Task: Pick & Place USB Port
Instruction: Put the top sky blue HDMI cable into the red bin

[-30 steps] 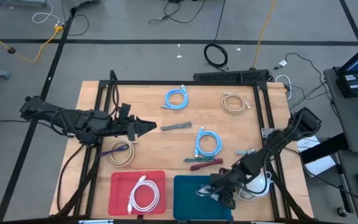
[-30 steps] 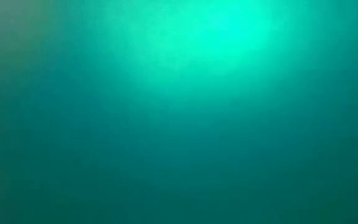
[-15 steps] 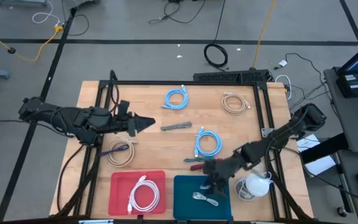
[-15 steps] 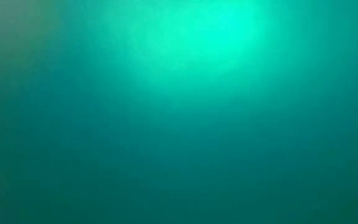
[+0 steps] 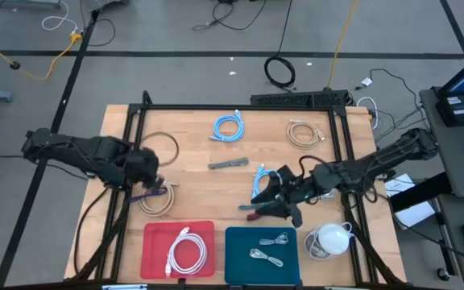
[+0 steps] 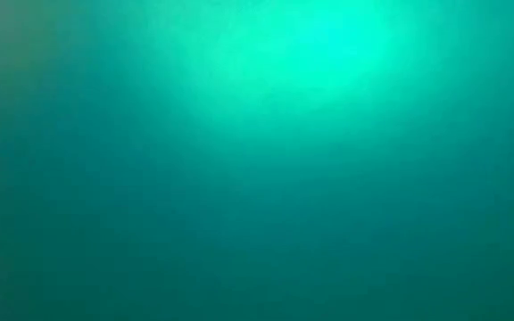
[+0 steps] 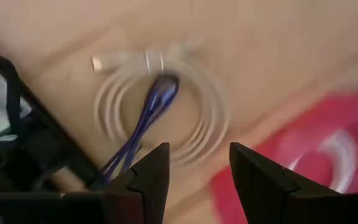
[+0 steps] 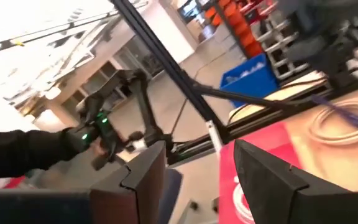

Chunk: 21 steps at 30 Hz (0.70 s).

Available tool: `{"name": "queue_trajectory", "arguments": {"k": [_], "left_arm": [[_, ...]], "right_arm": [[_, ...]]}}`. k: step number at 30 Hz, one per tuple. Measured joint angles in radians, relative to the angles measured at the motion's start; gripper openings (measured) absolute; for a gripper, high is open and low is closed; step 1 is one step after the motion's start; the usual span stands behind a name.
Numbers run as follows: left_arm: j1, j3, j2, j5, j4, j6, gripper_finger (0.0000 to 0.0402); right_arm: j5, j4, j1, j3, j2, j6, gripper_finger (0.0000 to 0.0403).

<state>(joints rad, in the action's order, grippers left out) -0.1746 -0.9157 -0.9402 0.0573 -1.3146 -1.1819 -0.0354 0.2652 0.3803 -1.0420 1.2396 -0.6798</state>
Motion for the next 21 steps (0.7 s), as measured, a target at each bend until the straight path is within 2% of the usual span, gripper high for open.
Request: {"name": "queue_trajectory", "arguments": {"k": [4, 9, 14, 18, 21], "left_arm": [[-0.113, 0.0, -0.069, 0.004, -0.012, 0.121, 0.017], [-0.195, 0.0, -0.158, -0.025, -0.092, 0.171, 0.017], [-0.204, 0.035, -0.197, -0.058, -0.065, 0.157, 0.017], [-0.196, 0.124, -0.199, -0.032, 0.03, 0.144, 0.017], [-0.161, 0.193, -0.199, -0.038, 0.041, 0.153, 0.017]], "right_arm": [[-0.032, -0.054, -0.001, 0.0, -0.017, 0.039, 0.0182], [-0.046, -0.078, -0.009, 0.0, -0.018, 0.041, 0.0182], [-0.045, -0.091, -0.014, 0.0, -0.018, 0.057, 0.0181], [-0.046, -0.102, -0.014, 0.0, -0.018, 0.067, 0.018], [-0.048, -0.136, -0.014, 0.0, -0.018, 0.073, 0.0178]]}}
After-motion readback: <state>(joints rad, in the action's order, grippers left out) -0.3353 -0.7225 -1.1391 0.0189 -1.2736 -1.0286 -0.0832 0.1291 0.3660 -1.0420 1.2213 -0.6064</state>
